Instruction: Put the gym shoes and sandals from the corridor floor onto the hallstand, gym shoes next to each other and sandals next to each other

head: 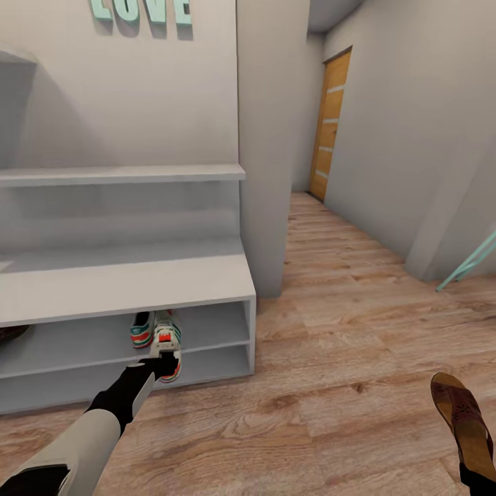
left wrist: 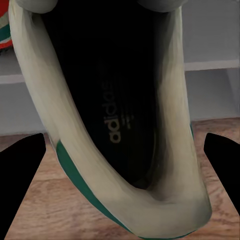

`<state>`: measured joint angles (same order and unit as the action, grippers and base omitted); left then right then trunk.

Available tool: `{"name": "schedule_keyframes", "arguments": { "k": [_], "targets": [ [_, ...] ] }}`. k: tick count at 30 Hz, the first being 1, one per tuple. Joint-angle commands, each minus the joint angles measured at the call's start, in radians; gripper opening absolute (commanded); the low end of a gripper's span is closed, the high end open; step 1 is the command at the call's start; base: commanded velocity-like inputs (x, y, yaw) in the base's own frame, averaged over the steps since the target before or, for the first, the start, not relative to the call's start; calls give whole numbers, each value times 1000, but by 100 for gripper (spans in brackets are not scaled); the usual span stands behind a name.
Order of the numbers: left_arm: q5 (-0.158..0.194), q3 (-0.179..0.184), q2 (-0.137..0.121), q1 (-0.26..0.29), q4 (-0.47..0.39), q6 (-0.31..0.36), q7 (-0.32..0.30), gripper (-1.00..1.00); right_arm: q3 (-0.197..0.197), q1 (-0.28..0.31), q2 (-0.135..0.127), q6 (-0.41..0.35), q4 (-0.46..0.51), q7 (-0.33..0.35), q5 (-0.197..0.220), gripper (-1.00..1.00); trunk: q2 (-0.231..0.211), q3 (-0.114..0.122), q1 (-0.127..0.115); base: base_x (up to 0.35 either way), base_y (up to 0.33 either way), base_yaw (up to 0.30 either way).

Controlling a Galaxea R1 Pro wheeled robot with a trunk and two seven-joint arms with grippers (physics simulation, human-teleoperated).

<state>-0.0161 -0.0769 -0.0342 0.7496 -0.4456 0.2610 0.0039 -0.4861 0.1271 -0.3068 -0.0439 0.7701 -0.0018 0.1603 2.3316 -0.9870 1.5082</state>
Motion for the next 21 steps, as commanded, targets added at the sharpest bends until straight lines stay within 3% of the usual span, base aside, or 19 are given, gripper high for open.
{"name": "schedule_keyframes", "arguments": {
  "k": [1,8,21],
  "targets": [
    [-2,-3,0,1,-2,6,1,-100,0,0,0,-5,2,0,13,-100,0,-2,0,0,0,0],
    [-2,-3,2,7,-4,10,20,-100,0,0,0,-5,2,0,13,-100,21,-13,11,0,0,0],
    [-1,-2,3,1,-2,9,30,-100,0,0,0,-4,1,0,12,-100,21,-19,11,4,0,0]
  ]
}}
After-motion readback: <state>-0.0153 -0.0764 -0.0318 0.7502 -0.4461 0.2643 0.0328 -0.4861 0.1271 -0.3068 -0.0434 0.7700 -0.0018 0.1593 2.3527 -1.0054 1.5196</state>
